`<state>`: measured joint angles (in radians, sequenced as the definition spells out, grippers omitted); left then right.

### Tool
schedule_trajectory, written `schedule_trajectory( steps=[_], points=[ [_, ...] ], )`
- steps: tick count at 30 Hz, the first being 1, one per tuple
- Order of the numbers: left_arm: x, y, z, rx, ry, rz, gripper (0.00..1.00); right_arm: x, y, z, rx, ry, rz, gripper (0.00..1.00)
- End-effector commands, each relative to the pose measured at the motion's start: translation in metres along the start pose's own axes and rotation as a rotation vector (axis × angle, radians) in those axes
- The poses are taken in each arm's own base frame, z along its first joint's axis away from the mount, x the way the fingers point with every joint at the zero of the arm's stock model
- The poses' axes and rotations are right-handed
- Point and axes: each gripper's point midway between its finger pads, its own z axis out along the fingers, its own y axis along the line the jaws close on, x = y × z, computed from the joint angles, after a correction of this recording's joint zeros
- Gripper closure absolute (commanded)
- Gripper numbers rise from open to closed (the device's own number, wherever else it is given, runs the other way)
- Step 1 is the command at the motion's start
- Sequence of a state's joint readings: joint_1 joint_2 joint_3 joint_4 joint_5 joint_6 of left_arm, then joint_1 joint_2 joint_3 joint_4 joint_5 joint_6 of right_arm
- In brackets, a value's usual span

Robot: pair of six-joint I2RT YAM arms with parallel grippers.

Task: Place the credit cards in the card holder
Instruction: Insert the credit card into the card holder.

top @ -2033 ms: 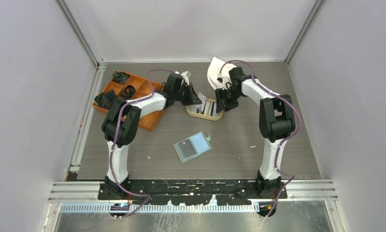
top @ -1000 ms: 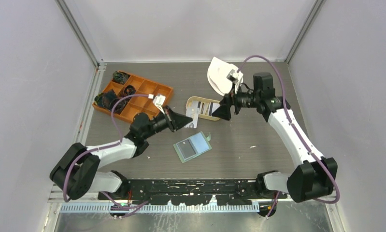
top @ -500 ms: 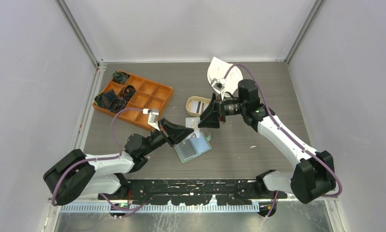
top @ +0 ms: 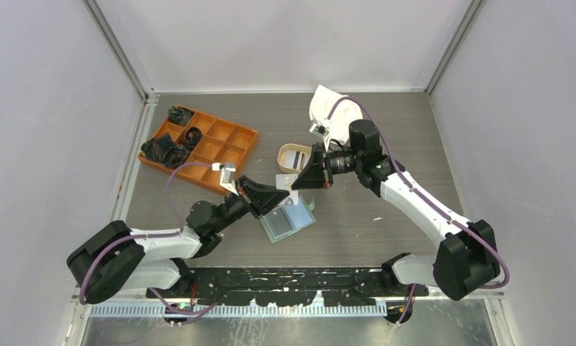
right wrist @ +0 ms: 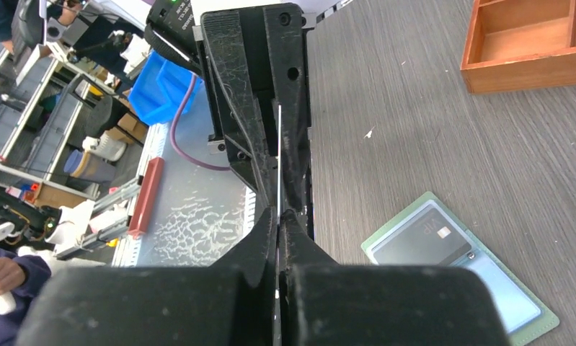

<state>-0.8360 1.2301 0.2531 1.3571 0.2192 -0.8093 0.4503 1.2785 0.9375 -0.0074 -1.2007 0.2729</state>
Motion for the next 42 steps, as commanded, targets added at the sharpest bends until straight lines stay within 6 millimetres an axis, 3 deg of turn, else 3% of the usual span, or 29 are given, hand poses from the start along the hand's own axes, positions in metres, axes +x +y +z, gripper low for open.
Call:
schedule_trajectory(
  steps=[1,5,7,9,12,15,20,30,36,42],
  points=[
    [-0.016,-0.005,-0.003,0.007,-0.083,0.024,0.80,-0.007,0.014,-0.001,-0.064,0.012,-0.079,0.99],
    [-0.017,0.009,-0.021,-0.093,-0.089,0.036,0.70,0.010,-0.004,-0.011,0.013,0.065,-0.053,0.99],
    [-0.008,0.023,-0.029,-0.197,-0.018,0.030,0.62,0.024,-0.026,-0.015,0.084,0.070,-0.001,0.99],
    [0.013,0.049,-0.050,-0.378,0.130,0.039,0.57,0.038,-0.051,-0.019,0.173,0.081,0.069,0.99],
    [0.019,0.068,-0.081,-0.555,0.207,0.065,0.48,0.057,-0.089,-0.021,0.301,0.109,0.211,0.99],
    [0.029,0.076,-0.098,-0.605,0.201,0.003,0.48,0.076,-0.112,-0.015,0.364,0.140,0.286,0.99],
    [0.051,0.089,-0.104,-0.672,0.235,-0.111,0.50,0.098,-0.138,-0.009,0.464,0.186,0.348,0.99],
    [0.088,0.118,-0.106,-0.829,0.345,-0.226,0.45,0.123,-0.149,-0.001,0.440,0.215,0.482,0.99],
    [0.104,0.127,-0.109,-0.877,0.408,-0.251,0.42,0.127,-0.142,0.005,0.369,0.223,0.517,0.99],
    [0.118,0.139,-0.116,-0.948,0.478,-0.248,0.46,0.126,-0.141,0.005,0.366,0.222,0.521,0.99]
  ],
)
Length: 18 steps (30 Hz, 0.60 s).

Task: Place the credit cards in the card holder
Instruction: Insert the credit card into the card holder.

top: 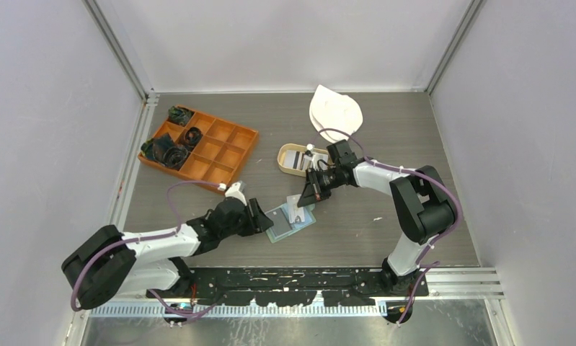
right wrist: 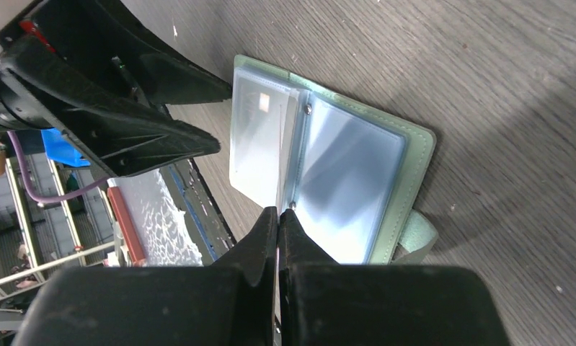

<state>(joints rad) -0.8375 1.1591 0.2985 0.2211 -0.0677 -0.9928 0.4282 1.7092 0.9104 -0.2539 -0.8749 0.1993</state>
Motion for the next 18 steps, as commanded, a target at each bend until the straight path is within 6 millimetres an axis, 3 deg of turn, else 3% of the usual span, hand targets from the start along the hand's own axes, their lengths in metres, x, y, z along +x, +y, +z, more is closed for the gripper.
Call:
schedule_trajectory(
  steps=[1,10,18],
  points=[
    [-0.004,-0.006,0.007,-0.022,0.015,0.003,0.46,-0.008,0.011,-0.002,-0.044,-0.024,-0.024,0.99],
    [0.004,0.011,0.020,-0.116,0.059,0.047,0.59,-0.002,-0.003,0.005,-0.016,0.001,0.018,0.99],
    [-0.007,0.026,0.023,-0.182,0.057,0.080,0.63,-0.008,-0.008,-0.005,0.036,-0.036,0.004,0.99]
  ],
)
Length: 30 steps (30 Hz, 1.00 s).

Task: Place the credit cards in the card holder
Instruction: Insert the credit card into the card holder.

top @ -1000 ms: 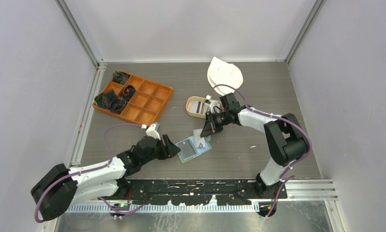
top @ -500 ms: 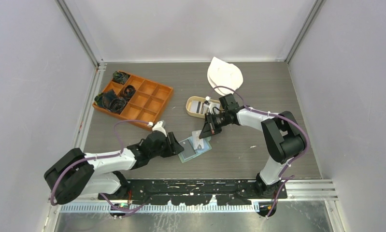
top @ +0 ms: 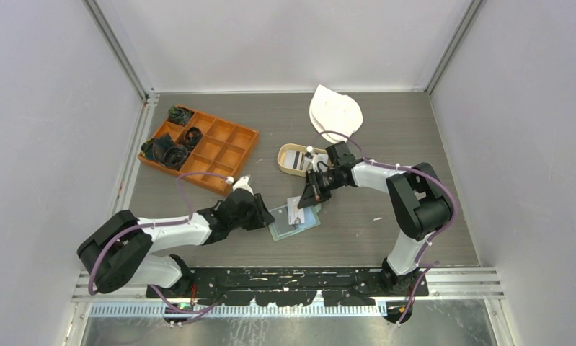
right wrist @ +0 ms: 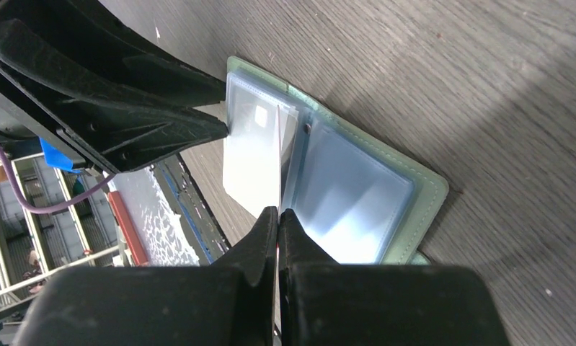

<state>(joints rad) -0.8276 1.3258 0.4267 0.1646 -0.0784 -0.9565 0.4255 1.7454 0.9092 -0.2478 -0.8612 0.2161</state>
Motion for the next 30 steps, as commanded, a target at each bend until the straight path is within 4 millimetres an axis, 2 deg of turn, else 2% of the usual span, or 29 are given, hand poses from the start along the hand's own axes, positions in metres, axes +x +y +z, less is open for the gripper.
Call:
schedule_trajectory(
  steps=[1,4,12,16,21,30],
  points=[
    [-0.004,0.024,0.003,-0.092,0.014,0.042,0.63,-0.015,0.005,-0.014,0.015,-0.066,-0.046,0.99],
    [-0.010,0.024,0.005,-0.079,0.013,0.041,0.62,-0.016,0.006,-0.020,0.013,-0.094,-0.057,0.99],
    [-0.015,0.008,0.000,-0.018,0.033,0.051,0.60,-0.011,0.001,-0.014,-0.003,-0.068,-0.040,0.99],
    [-0.007,-0.004,-0.010,0.054,0.070,0.043,0.57,-0.008,-0.001,-0.012,-0.006,-0.059,-0.030,0.99],
    [0.005,-0.009,-0.018,0.109,0.110,0.003,0.54,-0.003,-0.002,-0.006,-0.018,-0.041,-0.013,0.99],
    [0.018,-0.008,-0.009,0.117,0.161,-0.032,0.53,-0.001,0.001,-0.003,-0.034,-0.040,-0.009,0.99]
  ],
)
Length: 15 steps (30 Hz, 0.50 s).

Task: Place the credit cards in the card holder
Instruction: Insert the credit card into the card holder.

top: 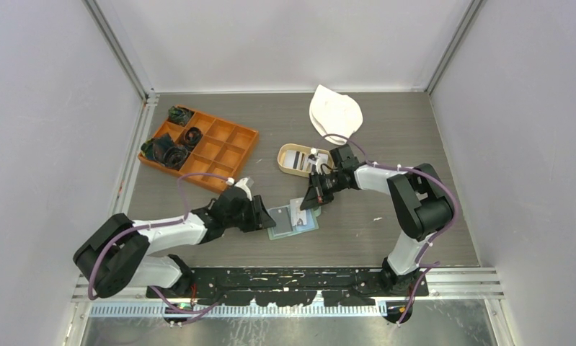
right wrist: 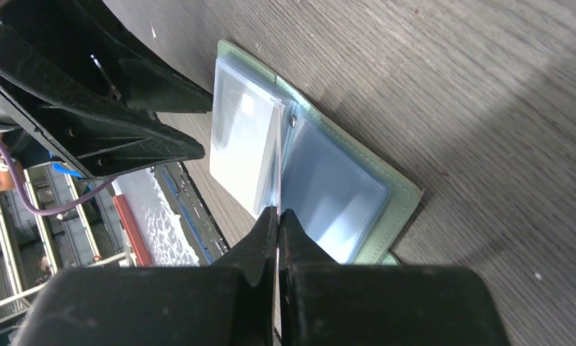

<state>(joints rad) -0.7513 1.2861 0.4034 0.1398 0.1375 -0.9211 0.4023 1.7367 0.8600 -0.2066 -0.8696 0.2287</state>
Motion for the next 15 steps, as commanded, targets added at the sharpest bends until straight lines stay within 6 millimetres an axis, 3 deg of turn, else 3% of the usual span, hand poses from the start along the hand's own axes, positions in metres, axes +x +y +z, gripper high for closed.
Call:
schedule_trajectory(
  steps=[1,15],
  points=[
    [0.005,-0.004,0.006,0.023,0.033,-0.018,0.54,-0.008,0.009,-0.001,-0.028,-0.028,-0.037,0.99],
    [0.004,0.008,0.007,-0.051,0.037,0.009,0.57,-0.020,0.024,-0.021,-0.013,-0.118,-0.083,0.99]
  ],
)
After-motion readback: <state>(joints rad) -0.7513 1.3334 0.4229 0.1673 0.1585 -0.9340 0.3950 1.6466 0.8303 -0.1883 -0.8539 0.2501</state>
